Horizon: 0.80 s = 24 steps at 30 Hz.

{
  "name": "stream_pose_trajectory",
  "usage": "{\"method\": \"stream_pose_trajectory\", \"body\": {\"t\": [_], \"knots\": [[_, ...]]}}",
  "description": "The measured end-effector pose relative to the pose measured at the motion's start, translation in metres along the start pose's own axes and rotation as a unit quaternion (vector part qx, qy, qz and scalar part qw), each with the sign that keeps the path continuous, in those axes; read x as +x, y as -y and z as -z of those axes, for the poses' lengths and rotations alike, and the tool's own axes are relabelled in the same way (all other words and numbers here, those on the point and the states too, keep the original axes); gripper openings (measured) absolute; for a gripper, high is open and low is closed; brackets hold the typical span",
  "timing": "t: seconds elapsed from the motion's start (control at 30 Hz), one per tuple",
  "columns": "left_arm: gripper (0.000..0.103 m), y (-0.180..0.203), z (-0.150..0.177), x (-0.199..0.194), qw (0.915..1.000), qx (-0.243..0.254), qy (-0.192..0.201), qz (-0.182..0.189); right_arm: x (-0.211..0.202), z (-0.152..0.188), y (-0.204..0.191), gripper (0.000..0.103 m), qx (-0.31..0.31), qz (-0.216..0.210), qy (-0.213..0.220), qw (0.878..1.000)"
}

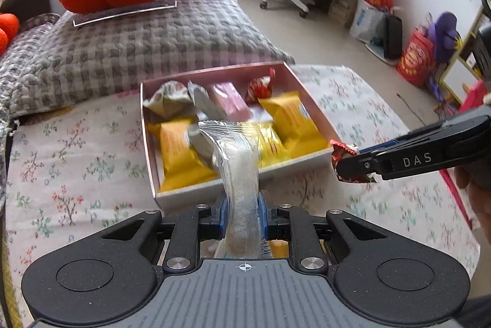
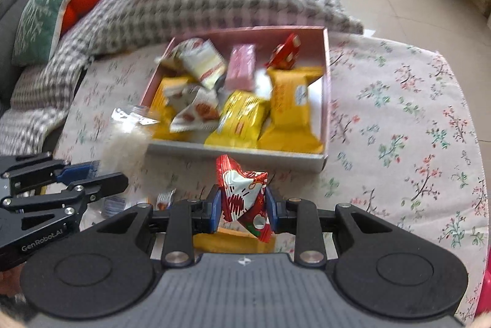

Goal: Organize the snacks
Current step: 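Carry the red candy and rice cake into the box and open both grippers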

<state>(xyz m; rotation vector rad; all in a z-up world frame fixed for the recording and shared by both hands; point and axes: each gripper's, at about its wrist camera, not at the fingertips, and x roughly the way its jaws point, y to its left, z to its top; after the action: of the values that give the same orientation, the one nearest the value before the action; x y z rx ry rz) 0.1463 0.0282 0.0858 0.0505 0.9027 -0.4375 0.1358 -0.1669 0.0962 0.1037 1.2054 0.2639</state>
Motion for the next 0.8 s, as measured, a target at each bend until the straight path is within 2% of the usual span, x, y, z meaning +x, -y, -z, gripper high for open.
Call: {"method": "stream_pose_trajectory", "body": {"t": [0.27,0.47,0.7,0.8], "knots": [[0.017,0.0,-0.044,0.032,0.999,-0.034,0.026,0.012,0.01,-0.027,0.028,0.027,0.069,-0.008,0.031,0.997],[0.018,-0.001,-0.07,0.064,0.9982,-0.045,0.04,0.002,0.023,-0.049,0.049,0.027,0.116,-0.027,0.054,0.991],[0.018,-0.008,-0.084,0.096,0.997,-0.063,0.044,-0.005,0.029,-0.077,0.055,0.027,0.147,-0.058,0.085,0.984],[0.018,-0.01,-0.086,0.105,0.9965,-0.069,0.046,-0.003,0.038,-0.083,0.06,0.027,0.156,-0.051,0.097,0.982]]}}
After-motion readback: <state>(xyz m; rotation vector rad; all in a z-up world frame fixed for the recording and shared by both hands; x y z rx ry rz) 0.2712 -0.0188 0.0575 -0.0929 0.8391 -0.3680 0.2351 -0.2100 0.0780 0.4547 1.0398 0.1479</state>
